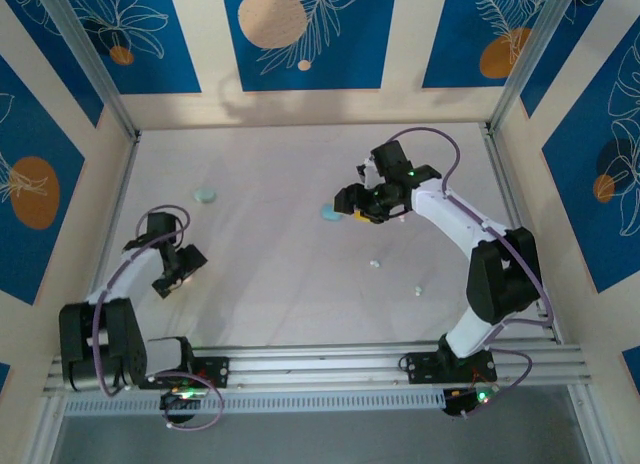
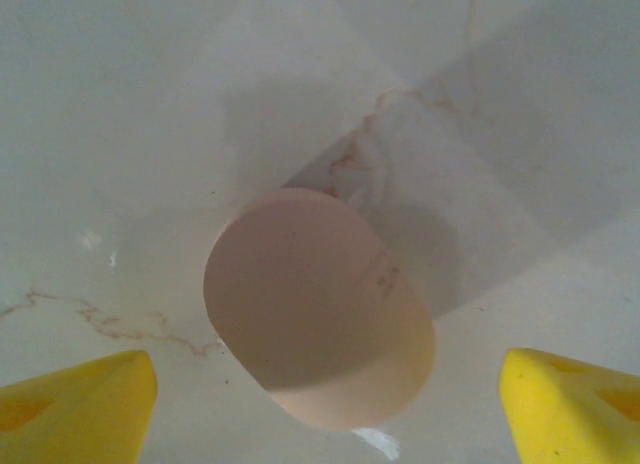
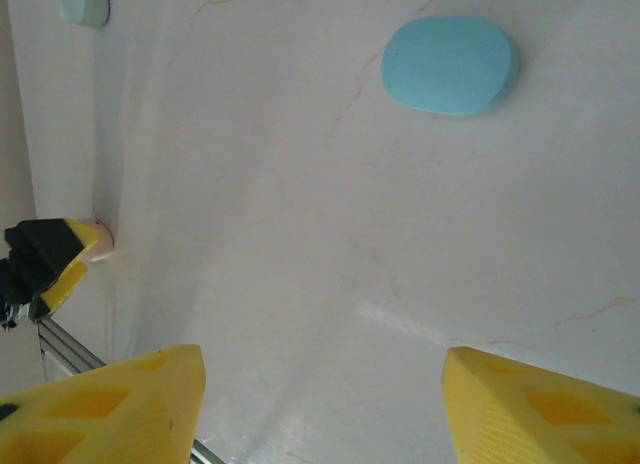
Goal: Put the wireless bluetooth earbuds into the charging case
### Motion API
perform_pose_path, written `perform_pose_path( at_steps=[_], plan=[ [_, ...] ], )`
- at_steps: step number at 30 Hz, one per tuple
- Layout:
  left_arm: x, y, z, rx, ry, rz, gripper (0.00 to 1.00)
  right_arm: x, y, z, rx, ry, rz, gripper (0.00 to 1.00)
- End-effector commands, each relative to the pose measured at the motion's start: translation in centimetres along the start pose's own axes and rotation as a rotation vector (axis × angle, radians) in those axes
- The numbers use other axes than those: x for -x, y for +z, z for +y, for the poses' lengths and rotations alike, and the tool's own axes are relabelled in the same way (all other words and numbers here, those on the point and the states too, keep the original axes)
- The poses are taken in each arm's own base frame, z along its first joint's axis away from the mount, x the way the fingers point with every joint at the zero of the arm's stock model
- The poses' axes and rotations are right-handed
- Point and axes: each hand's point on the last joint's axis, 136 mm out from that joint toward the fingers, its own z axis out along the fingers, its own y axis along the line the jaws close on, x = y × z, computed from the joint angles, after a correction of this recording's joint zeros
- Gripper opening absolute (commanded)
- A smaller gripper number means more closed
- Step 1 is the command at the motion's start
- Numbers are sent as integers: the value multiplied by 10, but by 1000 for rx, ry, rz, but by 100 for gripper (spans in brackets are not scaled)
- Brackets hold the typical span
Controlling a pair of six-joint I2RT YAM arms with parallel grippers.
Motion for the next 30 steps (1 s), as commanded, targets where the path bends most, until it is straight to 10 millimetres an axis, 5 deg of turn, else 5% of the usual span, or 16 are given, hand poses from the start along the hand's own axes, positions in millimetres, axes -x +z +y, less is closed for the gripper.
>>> perform_pose_path(
  at_steps=[1,18,30],
  plan=[
    [12,-1,2,46,-72,4,85,-12,-9,9,32,-6,15,64],
    [15,19,1,75,-206,23,64,-24,-9,3,22,17,36,64],
    [13,11,-5,40,-184,32,49,-26,-11,2,17,24,35,64]
  ],
)
